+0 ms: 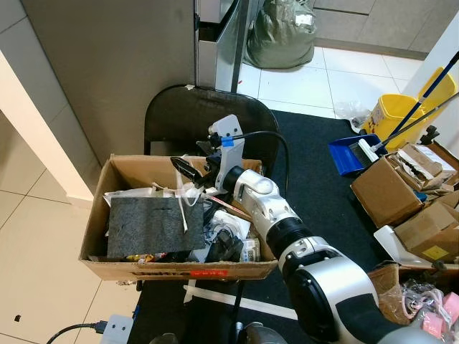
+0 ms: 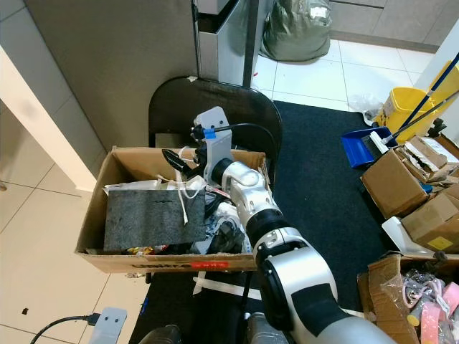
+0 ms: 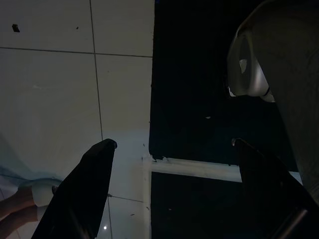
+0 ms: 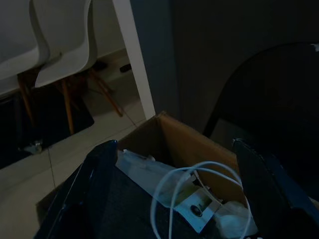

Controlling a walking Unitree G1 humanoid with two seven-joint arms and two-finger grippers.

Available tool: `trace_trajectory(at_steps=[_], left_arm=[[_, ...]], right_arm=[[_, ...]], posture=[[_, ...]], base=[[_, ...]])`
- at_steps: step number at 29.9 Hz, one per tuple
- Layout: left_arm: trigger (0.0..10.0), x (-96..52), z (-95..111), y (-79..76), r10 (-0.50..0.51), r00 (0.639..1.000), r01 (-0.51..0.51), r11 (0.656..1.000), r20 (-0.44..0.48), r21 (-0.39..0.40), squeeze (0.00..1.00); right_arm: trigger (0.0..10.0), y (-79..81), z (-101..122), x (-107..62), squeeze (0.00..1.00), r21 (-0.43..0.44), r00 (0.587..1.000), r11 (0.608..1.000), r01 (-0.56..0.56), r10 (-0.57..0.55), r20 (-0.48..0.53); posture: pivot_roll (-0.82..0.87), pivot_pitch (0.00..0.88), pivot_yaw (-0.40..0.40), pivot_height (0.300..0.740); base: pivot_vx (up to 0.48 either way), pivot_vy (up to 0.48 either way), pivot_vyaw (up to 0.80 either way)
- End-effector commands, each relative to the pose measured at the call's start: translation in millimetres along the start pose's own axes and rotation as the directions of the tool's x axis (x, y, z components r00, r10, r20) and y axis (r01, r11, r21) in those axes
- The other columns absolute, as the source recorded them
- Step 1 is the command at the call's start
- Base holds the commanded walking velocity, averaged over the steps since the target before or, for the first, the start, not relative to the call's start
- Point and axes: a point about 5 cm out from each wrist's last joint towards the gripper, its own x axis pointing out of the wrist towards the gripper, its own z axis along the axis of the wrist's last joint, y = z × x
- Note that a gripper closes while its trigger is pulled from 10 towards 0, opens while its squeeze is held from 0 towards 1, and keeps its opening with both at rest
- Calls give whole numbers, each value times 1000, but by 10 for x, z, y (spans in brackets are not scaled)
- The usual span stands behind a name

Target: Picking trash to rubbish bin

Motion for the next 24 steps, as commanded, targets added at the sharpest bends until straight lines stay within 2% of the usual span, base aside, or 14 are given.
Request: trace_trajectory(at_steps=[1, 6, 7, 8, 9, 10, 11, 14, 18, 24], left_arm=[[10000, -9, -104, -189, -70, 997, 71, 997, -36, 17, 0], [10000, -9, -106, -187, -70, 997, 71, 997, -36, 17, 0], [10000, -9, -106, -186, -70, 997, 70, 997, -36, 17, 0], [10000, -9, -105, -185, -69, 997, 70, 997, -36, 16, 0], [10000, -9, -104, -183, -69, 997, 69, 997, -36, 15, 0], [10000, -9, -104, -183, -69, 997, 69, 997, -36, 15, 0], [10000, -9, -104, -182, -68, 997, 68, 998, -36, 13, 0], [10000, -9, -105, -180, -66, 997, 66, 998, -38, 9, 0], [10000, -8, -106, -181, -63, 997, 63, 998, -45, 5, 0], [10000, -7, -106, -181, -62, 997, 63, 998, -52, 17, 0]], right_arm=[[10000, 4, -84, -24, 1000, -34, 999, 999, 2, -3, -52], [10000, -18, -85, -35, 1000, -19, 999, 1000, 11, -12, -52], [10000, -8, -72, -34, 1000, 12, 999, 1000, -11, 11, -36], [10000, 31, -49, -29, 114, 69, 997, 995, -77, 77, -6], [10000, 164, 12, -50, 0, 187, 955, 937, -296, 284, 92], [10000, 164, 12, -50, 0, 187, 955, 937, -296, 284, 92], [10000, 250, 38, -95, 0, 208, 902, 879, -429, 407, 142], [10000, 387, -7, -227, 0, 199, 796, 770, -606, 587, 150], [10000, 448, -255, -424, 0, 208, 691, 674, -709, 723, 16], [10000, 310, -322, -590, 0, 272, 675, 652, -707, 737, -12]], posture=[[114, 132, -45, 740], [116, 132, -44, 740], [116, 132, -44, 740], [116, 132, -43, 740], [116, 132, -43, 740], [116, 132, -43, 740], [113, 131, -42, 740], [113, 131, -42, 740], [114, 128, -42, 740], [114, 127, -42, 740]], base=[[0, 0, 0], [0, 0, 0], [0, 0, 0], [0, 0, 0], [0, 0, 0], [0, 0, 0], [0, 0, 0], [0, 0, 0], [0, 0, 0], [-311, 0, 0]])
